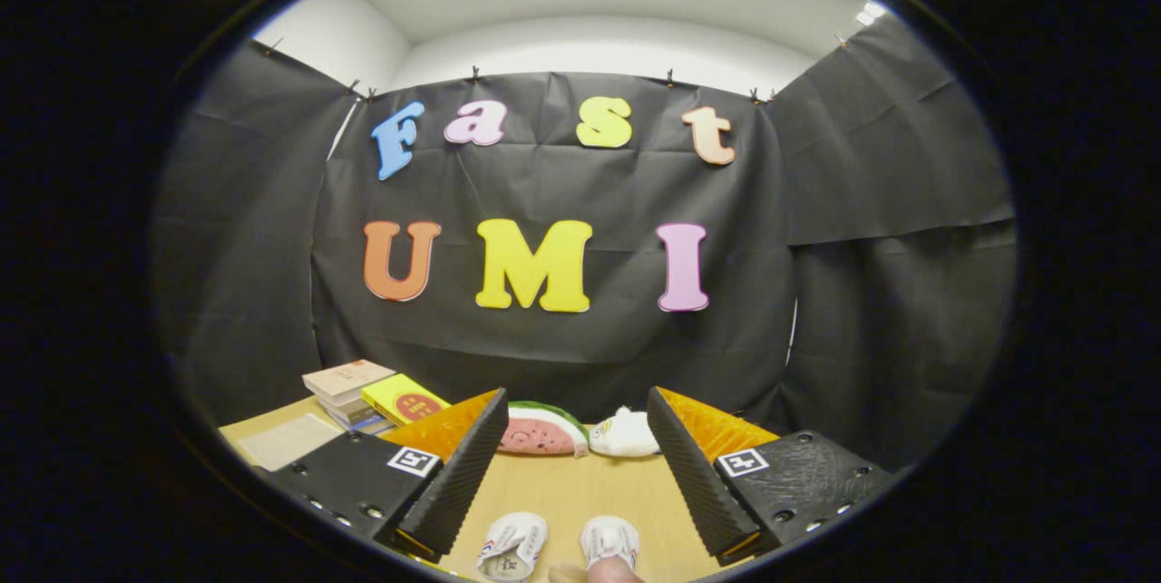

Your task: Open the storage box then place both shoes into the box .Put the left shoe in first, then the right shoe, with the right side of both shoes facing outward in a uniform manner.

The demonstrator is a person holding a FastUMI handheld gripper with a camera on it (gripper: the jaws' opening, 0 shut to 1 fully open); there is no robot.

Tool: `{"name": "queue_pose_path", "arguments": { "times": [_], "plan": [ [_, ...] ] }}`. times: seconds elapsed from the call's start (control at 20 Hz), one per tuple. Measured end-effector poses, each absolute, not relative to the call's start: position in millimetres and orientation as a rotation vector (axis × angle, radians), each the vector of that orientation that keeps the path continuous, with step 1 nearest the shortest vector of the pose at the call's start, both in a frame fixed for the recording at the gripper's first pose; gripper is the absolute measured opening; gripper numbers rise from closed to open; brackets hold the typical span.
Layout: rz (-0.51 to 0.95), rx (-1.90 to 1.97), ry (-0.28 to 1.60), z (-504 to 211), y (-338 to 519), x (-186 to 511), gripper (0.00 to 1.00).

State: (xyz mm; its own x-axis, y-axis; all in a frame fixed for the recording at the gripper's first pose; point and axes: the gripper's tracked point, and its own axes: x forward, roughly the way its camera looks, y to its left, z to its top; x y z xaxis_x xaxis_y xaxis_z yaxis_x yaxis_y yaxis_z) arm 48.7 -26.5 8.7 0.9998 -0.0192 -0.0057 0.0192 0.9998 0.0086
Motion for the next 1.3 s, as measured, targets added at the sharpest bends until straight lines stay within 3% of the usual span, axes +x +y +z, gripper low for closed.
{"name": "queue_pose_path", "arguments": {
  "times": [0.55, 1.3],
  "plan": [
    [0.057, 0.038, 0.112, -37, -10, 53, 0.95],
    [0.304, 0.25, 0.312, -120, 88, 44, 0.95]
  ]
}}
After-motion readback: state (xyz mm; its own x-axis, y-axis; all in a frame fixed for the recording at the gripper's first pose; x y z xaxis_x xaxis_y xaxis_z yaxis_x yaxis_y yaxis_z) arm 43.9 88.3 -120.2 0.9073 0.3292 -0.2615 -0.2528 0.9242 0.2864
